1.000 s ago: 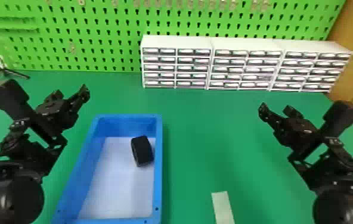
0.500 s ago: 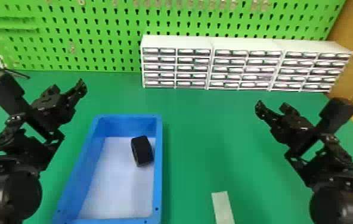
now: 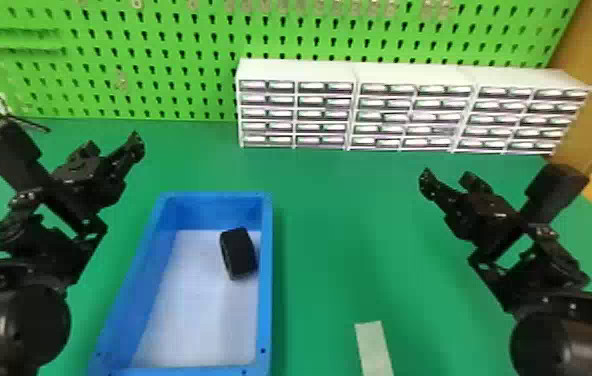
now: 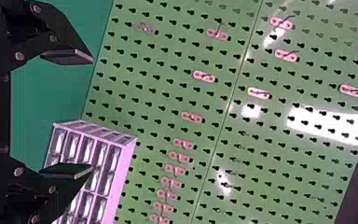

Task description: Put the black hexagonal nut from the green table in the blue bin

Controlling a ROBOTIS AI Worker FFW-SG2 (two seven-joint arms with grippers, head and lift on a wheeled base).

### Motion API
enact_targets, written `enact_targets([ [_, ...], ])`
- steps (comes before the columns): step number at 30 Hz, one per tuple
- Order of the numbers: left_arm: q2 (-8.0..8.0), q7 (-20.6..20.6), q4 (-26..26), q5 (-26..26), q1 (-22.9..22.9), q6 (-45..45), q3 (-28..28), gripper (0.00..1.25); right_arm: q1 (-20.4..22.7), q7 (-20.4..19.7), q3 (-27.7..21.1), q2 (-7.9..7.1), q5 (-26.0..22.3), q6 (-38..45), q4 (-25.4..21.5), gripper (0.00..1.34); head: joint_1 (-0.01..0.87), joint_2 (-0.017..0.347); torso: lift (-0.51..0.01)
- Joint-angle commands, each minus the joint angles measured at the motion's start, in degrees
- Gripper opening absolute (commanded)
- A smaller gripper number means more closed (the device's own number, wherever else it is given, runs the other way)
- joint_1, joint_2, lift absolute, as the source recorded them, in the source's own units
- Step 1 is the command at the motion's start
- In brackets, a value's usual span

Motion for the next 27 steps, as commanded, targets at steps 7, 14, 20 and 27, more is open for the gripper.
enact_targets([
  [7,0.00,-0.81,0.56,-0.65,-0.61,0.00,-0.47,0.82,-0.01,0.00,0.54,-0.58,-0.35,-0.12,0.32,0.96,0.692,0.008,-0.097],
  [14,0.00,-0.81,0.56,-0.91,-0.61,0.00,-0.56,0.82,0.26,0.00,0.89,-0.49,-0.53,-0.12,0.32,0.95,0.692,0.008,-0.097],
  [20,0.00,-0.81,0.56,-0.91,-0.79,0.00,-1.17,0.82,0.69,0.00,0.89,-0.32,-0.88,-0.12,0.32,0.96,0.692,0.008,-0.097],
  [27,0.00,-0.81,0.38,-0.91,-0.79,0.00,-1.17,0.82,0.69,0.00,0.98,-0.32,-1.14,-0.12,0.32,0.96,0.692,0.008,-0.097],
])
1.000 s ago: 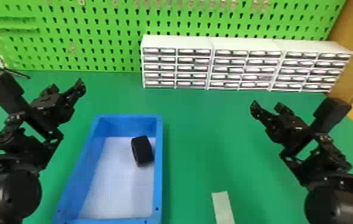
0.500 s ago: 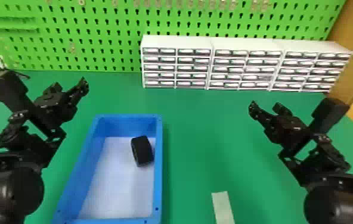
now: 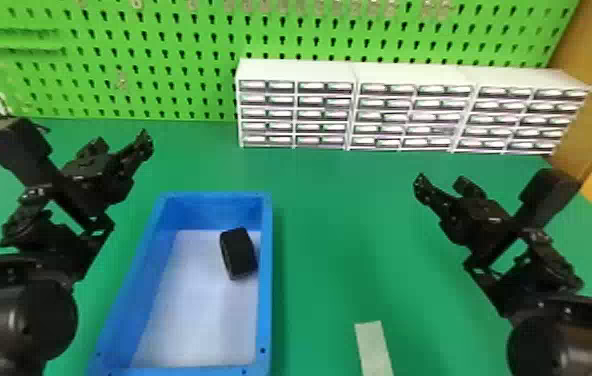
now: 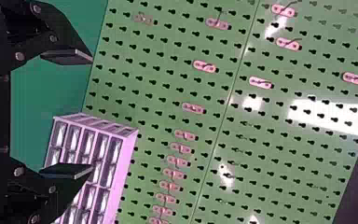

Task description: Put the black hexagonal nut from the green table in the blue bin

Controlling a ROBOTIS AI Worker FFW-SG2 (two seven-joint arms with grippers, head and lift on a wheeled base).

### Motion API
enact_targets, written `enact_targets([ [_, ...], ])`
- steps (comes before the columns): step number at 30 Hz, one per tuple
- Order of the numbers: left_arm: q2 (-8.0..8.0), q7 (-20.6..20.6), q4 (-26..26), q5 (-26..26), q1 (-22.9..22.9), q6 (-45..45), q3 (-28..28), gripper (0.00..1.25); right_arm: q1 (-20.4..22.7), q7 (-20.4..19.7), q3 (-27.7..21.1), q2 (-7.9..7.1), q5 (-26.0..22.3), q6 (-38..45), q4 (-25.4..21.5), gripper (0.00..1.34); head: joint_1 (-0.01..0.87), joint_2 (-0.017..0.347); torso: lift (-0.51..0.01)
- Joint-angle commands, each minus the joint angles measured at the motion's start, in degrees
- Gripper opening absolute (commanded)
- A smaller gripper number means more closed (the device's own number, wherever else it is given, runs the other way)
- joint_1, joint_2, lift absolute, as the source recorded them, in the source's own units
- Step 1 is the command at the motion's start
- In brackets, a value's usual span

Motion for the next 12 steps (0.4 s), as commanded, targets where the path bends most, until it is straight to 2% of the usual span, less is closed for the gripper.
enact_targets([
  [1,0.00,-0.02,-0.26,0.00,-0.06,-0.09,-0.01,0.82,0.01,0.00,0.15,0.02,-0.18,0.00,0.00,0.96,0.692,0.008,-0.097],
  [12,0.00,0.07,-0.43,-0.79,-0.32,-0.53,-1.33,0.82,0.01,0.00,0.24,0.46,-0.88,0.00,-0.09,0.95,0.692,0.008,-0.097],
])
